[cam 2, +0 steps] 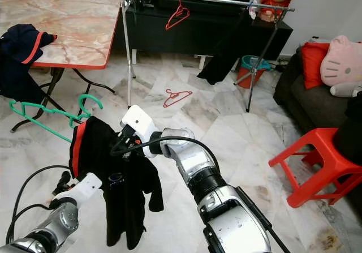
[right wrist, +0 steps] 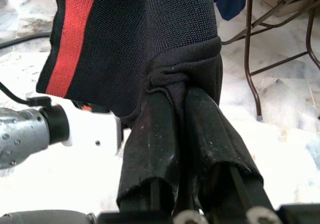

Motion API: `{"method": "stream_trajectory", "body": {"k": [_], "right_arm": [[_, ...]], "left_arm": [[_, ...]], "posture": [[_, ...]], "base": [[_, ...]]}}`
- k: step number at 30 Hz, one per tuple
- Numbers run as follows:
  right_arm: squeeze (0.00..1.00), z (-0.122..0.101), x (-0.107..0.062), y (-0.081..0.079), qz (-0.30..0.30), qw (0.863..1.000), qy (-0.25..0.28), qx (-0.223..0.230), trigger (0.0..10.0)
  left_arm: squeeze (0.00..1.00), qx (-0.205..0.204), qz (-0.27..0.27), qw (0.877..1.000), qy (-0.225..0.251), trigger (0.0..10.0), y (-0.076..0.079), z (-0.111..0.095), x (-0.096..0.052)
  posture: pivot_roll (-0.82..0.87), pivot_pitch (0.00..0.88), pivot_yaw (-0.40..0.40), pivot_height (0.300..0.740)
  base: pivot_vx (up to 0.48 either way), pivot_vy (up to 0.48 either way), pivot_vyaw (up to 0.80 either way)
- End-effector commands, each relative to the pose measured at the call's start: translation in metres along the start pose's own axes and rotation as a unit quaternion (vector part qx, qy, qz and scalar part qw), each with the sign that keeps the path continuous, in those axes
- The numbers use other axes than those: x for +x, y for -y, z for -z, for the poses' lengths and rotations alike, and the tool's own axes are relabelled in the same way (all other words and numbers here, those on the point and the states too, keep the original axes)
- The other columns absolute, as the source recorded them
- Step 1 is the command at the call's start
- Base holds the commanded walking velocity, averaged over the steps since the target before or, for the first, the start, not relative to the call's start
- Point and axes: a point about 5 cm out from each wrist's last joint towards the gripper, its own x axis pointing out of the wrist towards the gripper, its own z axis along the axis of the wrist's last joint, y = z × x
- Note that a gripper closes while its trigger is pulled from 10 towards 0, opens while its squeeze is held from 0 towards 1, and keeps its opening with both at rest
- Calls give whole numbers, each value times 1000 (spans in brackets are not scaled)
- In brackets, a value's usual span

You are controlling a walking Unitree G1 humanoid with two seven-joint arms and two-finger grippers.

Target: Hang hanger

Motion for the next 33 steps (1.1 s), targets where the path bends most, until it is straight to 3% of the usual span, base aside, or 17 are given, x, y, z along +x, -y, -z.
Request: {"method": "stream_trajectory", "body": {"k": [1, 4, 6, 8, 13, 24, 33], "right_arm": [[0, -5, -3, 2, 4, 1000, 8, -9, 0], [0, -3, -3, 1, 3, 1000, 7, -7, 0], [0, -2, -3, 1, 2, 1000, 6, -6, 0], [0, -2, -3, 1, 1, 1000, 5, -5, 0], [0, -2, -3, 2, 1, 1000, 4, -5, 0], [0, -5, -1, 0, -6, 1000, 6, -9, 0], [0, -7, -1, -2, -11, 1000, 10, -11, 0]], "left_arm": [[0, -25, -1, 1000, -4, 10000, 2, 3, -2], [0, -88, 24, 996, 15, 10000, 7, 0, -5], [0, -103, 46, 993, 38, 10000, 12, -6, -7], [0, -87, 75, 991, 66, 10000, 19, -12, -10], [0, -84, 74, 991, 72, 10000, 20, -14, -10], [0, -53, -4, 997, 53, 10000, 1, -13, -1], [0, -64, 38, 995, 69, 10000, 11, -21, -3]], "posture": [[-118, 0, -154, 740], [-114, 0, -155, 740], [-113, 0, -156, 740], [-112, 0, -158, 740], [-112, 0, -161, 740], [-115, 0, -165, 740], [-116, 0, -164, 740]], "base": [[0, 0, 0], [0, 0, 0], [0, 0, 0], [0, 0, 0], [0, 0, 0], [0, 0, 0], [0, 0, 0]]}}
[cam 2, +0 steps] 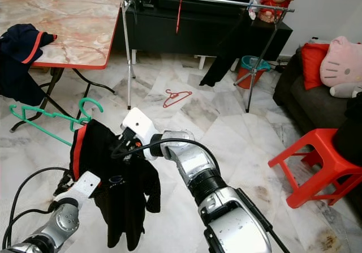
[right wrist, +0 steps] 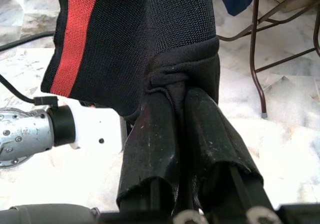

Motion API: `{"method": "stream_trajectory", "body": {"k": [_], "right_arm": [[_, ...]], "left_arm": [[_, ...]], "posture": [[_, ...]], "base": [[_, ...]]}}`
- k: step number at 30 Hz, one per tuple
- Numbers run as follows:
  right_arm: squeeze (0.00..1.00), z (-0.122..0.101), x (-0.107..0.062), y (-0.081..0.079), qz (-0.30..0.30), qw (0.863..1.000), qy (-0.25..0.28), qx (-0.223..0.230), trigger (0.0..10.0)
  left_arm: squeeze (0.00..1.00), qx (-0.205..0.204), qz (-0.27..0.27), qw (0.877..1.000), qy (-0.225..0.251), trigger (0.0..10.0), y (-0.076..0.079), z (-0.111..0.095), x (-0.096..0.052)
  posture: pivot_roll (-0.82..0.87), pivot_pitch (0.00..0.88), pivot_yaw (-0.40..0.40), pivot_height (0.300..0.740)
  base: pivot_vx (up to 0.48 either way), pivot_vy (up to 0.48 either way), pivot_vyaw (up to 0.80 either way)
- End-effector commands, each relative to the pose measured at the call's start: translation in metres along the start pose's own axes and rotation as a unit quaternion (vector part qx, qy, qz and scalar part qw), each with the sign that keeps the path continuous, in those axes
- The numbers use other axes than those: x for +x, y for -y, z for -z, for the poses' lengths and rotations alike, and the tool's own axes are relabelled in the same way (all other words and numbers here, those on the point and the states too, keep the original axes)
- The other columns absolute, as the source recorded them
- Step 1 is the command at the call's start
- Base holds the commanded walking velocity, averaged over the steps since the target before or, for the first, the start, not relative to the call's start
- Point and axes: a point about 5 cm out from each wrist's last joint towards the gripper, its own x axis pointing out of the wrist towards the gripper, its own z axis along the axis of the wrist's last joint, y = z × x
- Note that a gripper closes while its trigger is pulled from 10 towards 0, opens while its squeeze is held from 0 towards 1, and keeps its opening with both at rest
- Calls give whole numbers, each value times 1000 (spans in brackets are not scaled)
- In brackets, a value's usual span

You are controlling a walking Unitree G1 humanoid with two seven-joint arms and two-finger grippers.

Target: Hang hanger

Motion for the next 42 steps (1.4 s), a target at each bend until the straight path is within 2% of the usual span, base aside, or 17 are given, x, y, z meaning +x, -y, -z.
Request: {"method": "stream_trajectory", "body": {"k": [1, 11, 20, 21, 22, 23, 24, 42], "right_arm": [[0, -10, -2, 1, 0, 1000, 15, -14, 0], [0, -13, -1, -1, -7, 1000, 17, -15, 0], [0, -15, -2, -2, -11, 1000, 19, -17, 0], [0, -15, -2, -2, -12, 1000, 19, -17, 0], [0, -15, -2, -2, -12, 1000, 19, -16, 0], [0, -15, -2, -2, -12, 1000, 19, -16, 0], [0, -15, -2, -2, -12, 1000, 19, -16, 0], [0, -15, -1, -4, -17, 1000, 18, -14, 0]], "left_arm": [[0, -3, 15, 1000, 8, 10000, 6, -6, 0], [0, 4, 20, 1000, 5, 10000, 9, -6, 0], [0, 22, -16, 999, -26, 10000, -1, -2, 4], [0, 24, -19, 999, -27, 7922, -2, -3, 4], [0, 25, -22, 999, -27, 3098, -2, -3, 4], [0, 25, -25, 999, -28, 1176, -3, -3, 5], [0, 24, -26, 999, -29, 0, -3, -3, 5], [0, 10, -22, 999, -24, 0, -2, -5, 5]], "posture": [[-116, 0, -164, 740], [-116, 0, -164, 740], [-125, 0, -168, 740], [-125, 0, -168, 740], [-125, 0, -168, 740], [-125, 0, -168, 740], [-125, 0, -168, 740], [-126, 0, -168, 740]], "base": [[0, 0, 0], [0, 0, 0], [0, 0, 0], [0, 0, 0], [0, 0, 0], [0, 0, 0], [0, 0, 0], [0, 0, 0]]}}
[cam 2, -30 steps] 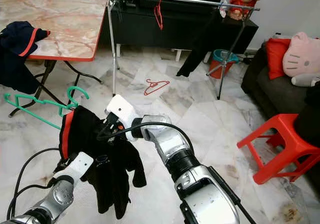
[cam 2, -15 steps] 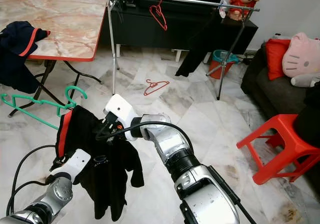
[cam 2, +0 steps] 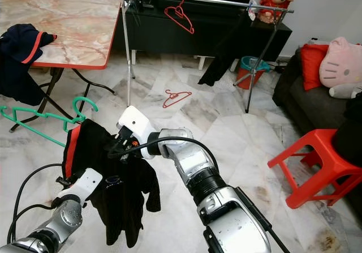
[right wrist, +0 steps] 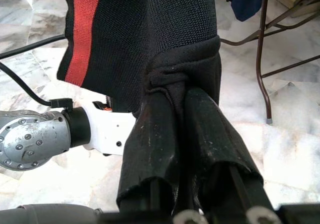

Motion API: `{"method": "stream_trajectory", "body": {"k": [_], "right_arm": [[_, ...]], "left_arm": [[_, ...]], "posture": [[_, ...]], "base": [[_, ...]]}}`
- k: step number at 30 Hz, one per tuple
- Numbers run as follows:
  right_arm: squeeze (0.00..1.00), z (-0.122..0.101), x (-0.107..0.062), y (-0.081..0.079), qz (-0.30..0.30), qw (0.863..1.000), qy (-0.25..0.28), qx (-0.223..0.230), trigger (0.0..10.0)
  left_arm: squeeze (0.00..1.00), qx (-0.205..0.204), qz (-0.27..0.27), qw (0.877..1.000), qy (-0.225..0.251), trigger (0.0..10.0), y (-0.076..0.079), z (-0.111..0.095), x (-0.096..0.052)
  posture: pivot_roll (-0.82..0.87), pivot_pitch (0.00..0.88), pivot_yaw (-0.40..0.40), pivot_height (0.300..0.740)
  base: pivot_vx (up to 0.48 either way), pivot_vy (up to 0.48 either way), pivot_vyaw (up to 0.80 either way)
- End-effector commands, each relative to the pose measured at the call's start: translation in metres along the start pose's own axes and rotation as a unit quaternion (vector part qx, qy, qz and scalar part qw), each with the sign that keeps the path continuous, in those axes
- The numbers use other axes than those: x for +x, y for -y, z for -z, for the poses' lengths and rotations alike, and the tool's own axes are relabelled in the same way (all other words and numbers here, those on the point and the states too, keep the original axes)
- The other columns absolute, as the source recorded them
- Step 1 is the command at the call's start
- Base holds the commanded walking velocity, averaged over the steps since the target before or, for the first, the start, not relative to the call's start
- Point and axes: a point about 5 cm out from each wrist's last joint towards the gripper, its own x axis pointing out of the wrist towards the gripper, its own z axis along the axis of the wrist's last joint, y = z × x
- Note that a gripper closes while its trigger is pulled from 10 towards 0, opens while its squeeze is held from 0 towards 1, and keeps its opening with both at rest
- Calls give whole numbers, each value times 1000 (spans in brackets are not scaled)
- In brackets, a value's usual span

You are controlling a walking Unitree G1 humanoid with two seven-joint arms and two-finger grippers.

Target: Hang hanger

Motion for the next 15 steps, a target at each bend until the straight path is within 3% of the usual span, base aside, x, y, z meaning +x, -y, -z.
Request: {"method": "stream_trajectory", "body": {"k": [1, 15], "right_arm": [[0, -6, -2, 0, -1, 1000, 14, -8, 0], [0, -4, -3, 0, 0, 1000, 11, -3, 0]], "left_arm": [[0, -11, 5, 1000, 0, 0, 3, -2, -1], [0, -98, -10, 994, -42, 0, 1, 6, -2]], "posture": [[-126, 0, -168, 740], [-128, 0, -166, 740]], "base": [[0, 0, 0], [0, 0, 0]]}}
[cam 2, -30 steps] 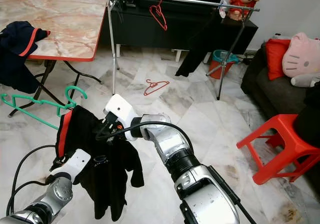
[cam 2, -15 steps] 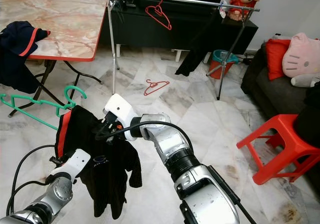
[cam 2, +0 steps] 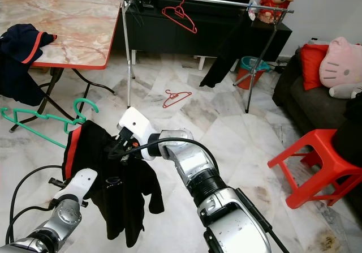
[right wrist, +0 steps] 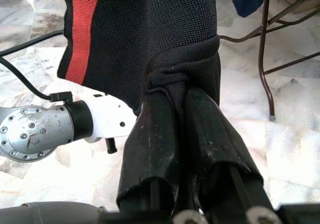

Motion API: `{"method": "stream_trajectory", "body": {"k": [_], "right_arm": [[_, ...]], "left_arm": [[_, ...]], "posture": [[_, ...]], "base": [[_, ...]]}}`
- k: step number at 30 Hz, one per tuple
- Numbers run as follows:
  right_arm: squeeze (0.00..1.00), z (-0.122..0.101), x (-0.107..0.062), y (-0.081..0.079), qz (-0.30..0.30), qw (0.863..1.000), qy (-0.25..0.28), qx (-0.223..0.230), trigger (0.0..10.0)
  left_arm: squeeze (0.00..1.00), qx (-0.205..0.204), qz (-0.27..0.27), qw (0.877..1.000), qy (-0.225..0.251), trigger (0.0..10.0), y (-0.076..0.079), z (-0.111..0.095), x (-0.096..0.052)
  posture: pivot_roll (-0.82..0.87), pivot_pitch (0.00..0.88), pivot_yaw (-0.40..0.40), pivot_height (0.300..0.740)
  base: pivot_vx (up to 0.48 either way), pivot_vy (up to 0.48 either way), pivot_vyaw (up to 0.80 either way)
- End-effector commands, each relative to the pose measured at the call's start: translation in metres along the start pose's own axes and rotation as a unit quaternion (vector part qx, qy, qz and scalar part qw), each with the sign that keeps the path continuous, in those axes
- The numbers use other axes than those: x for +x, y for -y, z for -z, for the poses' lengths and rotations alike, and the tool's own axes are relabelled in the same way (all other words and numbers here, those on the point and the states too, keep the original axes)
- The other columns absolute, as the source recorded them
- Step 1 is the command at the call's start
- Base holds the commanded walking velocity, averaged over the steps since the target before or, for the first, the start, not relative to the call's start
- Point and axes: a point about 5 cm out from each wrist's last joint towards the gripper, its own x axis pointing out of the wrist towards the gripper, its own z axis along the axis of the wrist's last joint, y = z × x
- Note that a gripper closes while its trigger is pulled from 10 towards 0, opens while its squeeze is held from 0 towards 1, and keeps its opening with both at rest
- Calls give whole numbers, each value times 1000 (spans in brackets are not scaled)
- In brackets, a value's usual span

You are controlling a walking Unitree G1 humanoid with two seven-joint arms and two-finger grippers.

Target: Hang hanger

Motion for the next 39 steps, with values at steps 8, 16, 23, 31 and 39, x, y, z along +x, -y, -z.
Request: {"method": "stream_trajectory", "body": {"k": [8, 16, 23, 31, 39], "right_arm": [[0, -3, -7, 3, 9, 1000, 7, -10, 0], [0, 35, -49, 23, 51, 996, -65, -20, 0], [0, 52, -93, 42, 99, 988, -112, -25, 0], [0, 62, -131, 47, 77, 987, -137, -44, 0], [0, 63, -165, 49, 53, 985, -153, -55, 0]], "left_arm": [[0, -85, -8, 995, -47, 0, 0, 12, -3], [0, -129, -15, 989, -76, 0, -5, 27, -6], [0, -152, -15, 984, -88, 0, -7, 36, -9], [0, -197, 35, 976, -86, 706, -2, 35, -10], [0, -229, 69, 967, -89, 10000, 3, 34, -10]], "posture": [[-127, 0, -165, 740], [-123, 0, -163, 740], [-125, 0, -151, 740], [-119, 0, -142, 740], [-123, 0, -135, 740]], "base": [[0, 0, 0], [0, 0, 0], [0, 0, 0], [0, 0, 0], [0, 0, 0]]}}
